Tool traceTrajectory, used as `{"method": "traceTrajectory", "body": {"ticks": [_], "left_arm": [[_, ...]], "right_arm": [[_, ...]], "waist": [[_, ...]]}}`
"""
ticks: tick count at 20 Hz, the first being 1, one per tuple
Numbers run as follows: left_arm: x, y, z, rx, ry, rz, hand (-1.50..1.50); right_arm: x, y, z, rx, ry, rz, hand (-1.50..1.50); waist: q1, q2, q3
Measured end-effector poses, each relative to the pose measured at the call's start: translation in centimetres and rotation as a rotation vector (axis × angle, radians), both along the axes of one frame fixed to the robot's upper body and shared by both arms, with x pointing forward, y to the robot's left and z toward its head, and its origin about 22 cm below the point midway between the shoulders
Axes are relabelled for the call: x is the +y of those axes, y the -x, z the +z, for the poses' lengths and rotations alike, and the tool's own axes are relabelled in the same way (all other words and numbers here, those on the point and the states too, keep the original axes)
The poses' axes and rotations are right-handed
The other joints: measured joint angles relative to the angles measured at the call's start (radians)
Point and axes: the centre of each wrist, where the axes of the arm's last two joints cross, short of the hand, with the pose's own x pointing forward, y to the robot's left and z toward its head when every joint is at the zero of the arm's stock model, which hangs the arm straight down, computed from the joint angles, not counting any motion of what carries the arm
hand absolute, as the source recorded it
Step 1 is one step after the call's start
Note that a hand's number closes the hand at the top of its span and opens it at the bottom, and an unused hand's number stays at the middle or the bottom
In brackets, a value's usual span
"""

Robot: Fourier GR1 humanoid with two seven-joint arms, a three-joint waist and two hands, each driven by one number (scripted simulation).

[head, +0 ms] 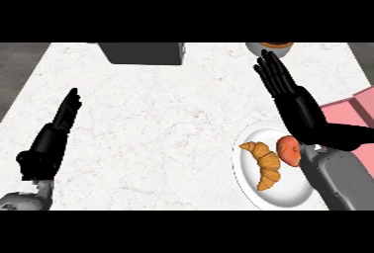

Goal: Pick the croissant from the plate and place it in the cardboard box

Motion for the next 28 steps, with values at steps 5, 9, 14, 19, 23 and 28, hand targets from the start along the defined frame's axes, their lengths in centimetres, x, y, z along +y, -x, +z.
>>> {"method": "traceTrajectory", "body": {"ticks": [5,9,14,19,23,28], "left_arm": [[0.5,-0.9,1.7,-0.041,-0.046,-0.076,0.00],[-0.1,-1.3,2.2,-0.051,-0.062,-0.184,0.00],[-0.9,-1.9,2.3,-0.061,-0.054,-0.260,0.00],[-1.2,-2.4,2.5,-0.066,-0.052,-0.296,0.00],[-1.2,-2.9,2.4,-0.060,-0.059,-0.299,0.00],[-0.8,-3.1,2.6,-0.057,-0.058,-0.301,0.00]], "right_arm": [[-5.0,0.1,4.0,-0.082,0.033,-0.017,-1.50],[-11.1,0.4,6.1,-0.130,0.266,-0.100,-1.50],[-16.4,1.8,3.9,-0.211,0.417,-0.093,-1.50],[-17.4,2.3,2.7,-0.338,0.607,-0.020,-1.50],[-16.8,2.7,3.6,-0.358,0.783,0.046,-1.50],[-14.1,3.7,4.9,-0.347,1.048,0.150,-1.50]], "waist": [[-0.045,-0.005,-0.012],[-0.068,-0.004,-0.015],[-0.056,-0.001,-0.015],[-0.045,-0.001,-0.015],[-0.047,-0.004,-0.016],[-0.047,-0.007,-0.018]]}}
